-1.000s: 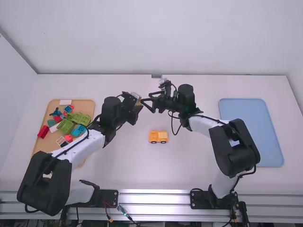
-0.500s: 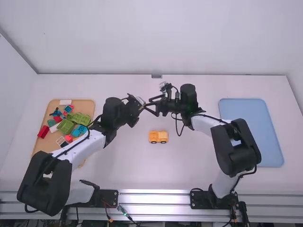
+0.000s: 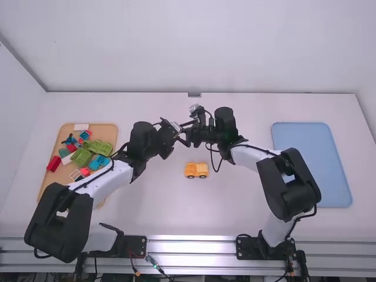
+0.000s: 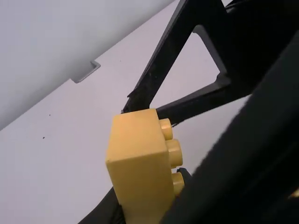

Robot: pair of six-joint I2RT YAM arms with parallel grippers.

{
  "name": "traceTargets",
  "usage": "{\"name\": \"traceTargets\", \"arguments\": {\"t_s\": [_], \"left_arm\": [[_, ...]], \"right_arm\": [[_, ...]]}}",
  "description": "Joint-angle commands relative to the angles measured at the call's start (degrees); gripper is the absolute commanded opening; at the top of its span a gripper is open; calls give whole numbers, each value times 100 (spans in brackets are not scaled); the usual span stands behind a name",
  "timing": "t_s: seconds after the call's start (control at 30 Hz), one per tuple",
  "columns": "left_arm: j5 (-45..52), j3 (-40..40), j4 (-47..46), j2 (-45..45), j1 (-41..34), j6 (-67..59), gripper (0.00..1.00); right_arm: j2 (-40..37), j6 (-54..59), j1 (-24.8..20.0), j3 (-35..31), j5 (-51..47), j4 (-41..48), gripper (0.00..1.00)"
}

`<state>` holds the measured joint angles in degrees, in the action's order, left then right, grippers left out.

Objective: Assemble lego blocks to make yellow taxi

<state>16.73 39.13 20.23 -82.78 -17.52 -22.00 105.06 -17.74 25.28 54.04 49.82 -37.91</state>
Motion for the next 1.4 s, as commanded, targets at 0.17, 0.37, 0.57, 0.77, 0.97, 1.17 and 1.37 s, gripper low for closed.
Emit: {"name": "traceTargets", "arguments": {"t_s": [0.17,0.37,0.57,0.77,0.97,1.17,1.37], "left_arm": [[81,-20,166,-39,-50,282,2],[98,-20,188,-39,-48,313,2],[352,-20,179,-39,-50,269,2],[332,-20,168,-39,-50,269,2],[319,-20,170,-39,-50,317,39],[315,-20,166,-39,-48,313,99],[-975,-20,66,-37,-31,1172,99]], "right_arm": [[39,24,24,42,-232,74,52],[39,22,11,42,-238,68,48],[39,22,28,42,-323,70,42],[39,20,28,42,-321,70,34],[39,22,28,42,-385,68,28],[39,24,28,42,-739,74,23],[35,334,-28,42,-1792,293,19]]}}
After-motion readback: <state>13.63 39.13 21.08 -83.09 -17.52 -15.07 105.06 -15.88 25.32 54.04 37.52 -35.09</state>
